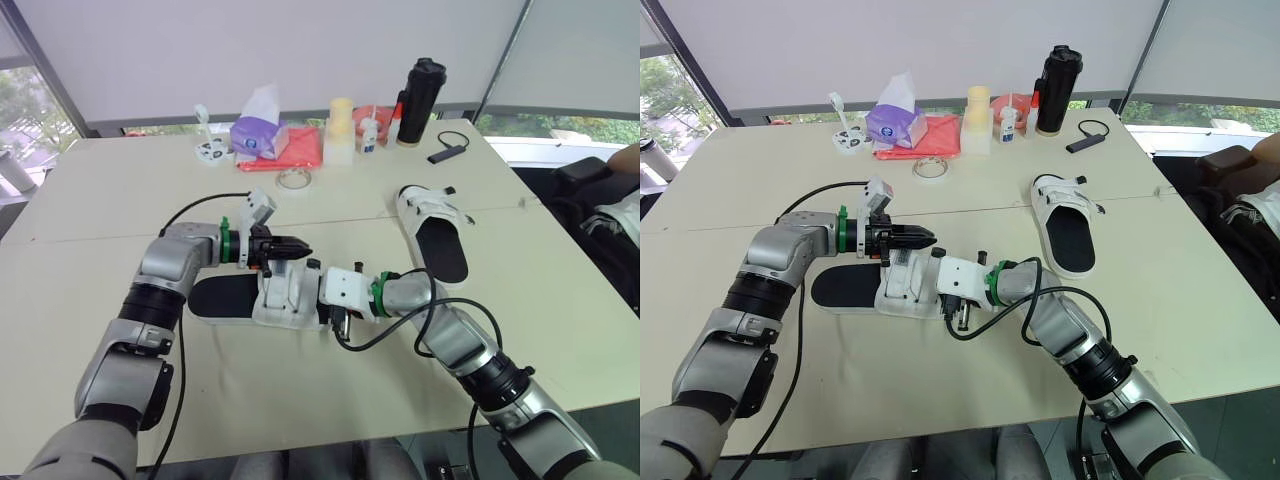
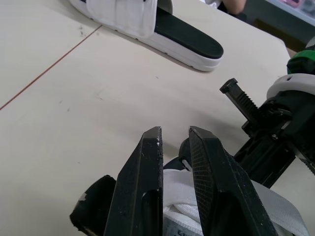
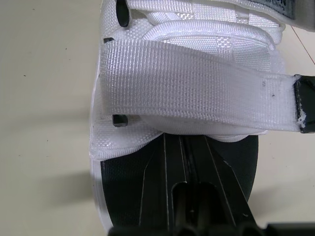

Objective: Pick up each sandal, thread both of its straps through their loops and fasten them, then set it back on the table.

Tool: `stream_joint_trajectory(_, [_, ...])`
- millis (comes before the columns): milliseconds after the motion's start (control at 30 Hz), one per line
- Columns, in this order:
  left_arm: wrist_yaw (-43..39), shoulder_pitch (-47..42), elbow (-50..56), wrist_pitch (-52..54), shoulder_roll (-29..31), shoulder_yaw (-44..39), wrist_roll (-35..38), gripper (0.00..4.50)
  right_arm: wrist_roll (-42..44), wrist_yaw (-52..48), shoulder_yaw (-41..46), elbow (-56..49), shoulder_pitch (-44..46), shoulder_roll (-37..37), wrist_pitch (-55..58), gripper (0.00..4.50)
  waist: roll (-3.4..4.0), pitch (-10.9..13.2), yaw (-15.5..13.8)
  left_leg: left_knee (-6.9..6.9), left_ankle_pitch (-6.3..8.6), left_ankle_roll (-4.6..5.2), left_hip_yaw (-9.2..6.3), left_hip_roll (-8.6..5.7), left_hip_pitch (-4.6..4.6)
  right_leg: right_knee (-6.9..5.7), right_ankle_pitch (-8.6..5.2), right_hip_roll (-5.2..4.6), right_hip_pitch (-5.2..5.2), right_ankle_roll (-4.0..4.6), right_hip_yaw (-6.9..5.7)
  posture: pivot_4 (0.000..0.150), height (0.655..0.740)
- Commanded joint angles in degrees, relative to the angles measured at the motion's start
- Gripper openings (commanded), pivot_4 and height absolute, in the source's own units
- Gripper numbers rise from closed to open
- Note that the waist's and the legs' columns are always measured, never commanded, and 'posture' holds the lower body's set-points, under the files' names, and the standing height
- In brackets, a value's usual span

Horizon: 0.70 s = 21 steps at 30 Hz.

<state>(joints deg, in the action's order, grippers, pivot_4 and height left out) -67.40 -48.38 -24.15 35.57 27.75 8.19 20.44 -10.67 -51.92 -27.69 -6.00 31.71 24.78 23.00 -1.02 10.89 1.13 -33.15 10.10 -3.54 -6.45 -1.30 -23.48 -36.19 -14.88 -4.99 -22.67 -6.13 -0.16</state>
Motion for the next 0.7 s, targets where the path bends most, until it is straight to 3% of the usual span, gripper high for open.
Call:
stream_joint_trajectory(33, [-0.1, -2.5, 0.6, 4.2, -0.2, -1.4, 1.6, 0.86, -0.8, -0.4, -1.4, 1.2, -1.5, 0.5, 1.4, 0.00, 0.00, 0.0, 0.0, 0.00, 0.00, 0.00, 0.00, 0.00, 0.00, 0.00, 0.00, 0.00, 0.00, 0.00, 0.00, 0.150, 0.7400])
stream_joint_trajectory(300, [5.1, -8.6, -6.8, 12.9, -2.5, -5.8, 3.3, 0.86, -0.8, -0.3, -1.4, 1.2, -1.5, 0.4, 1.5, 0.00, 0.00, 0.0, 0.1, -0.07, 0.00, 0.01, -0.02, 0.00, 0.00, -0.04, -0.02, 0.02, 0.03, -0.07, -0.01, 0.150, 0.7400])
stream_joint_trajectory(433, [4.4, -8.8, -6.6, 14.7, -2.5, -5.6, 3.7, 2.07, -0.7, -0.2, -1.4, 1.1, -1.6, 0.4, 1.6, 0.00, 0.00, 0.0, 0.1, -0.06, 0.00, 0.00, -0.02, 0.00, 0.00, -0.05, -0.01, 0.02, 0.02, -0.10, -0.01, 0.150, 0.7400])
stream_joint_trajectory(700, [2.3, -7.4, -3.7, 20.1, -1.1, -2.5, 3.4, 2.07, -0.7, -0.1, -1.4, 1.1, -1.6, 0.4, 1.7, 0.00, 0.00, 0.0, 0.1, -0.07, 0.00, 0.00, -0.02, 0.00, 0.00, -0.07, 0.01, 0.02, 0.02, -0.12, -0.01, 0.150, 0.7400])
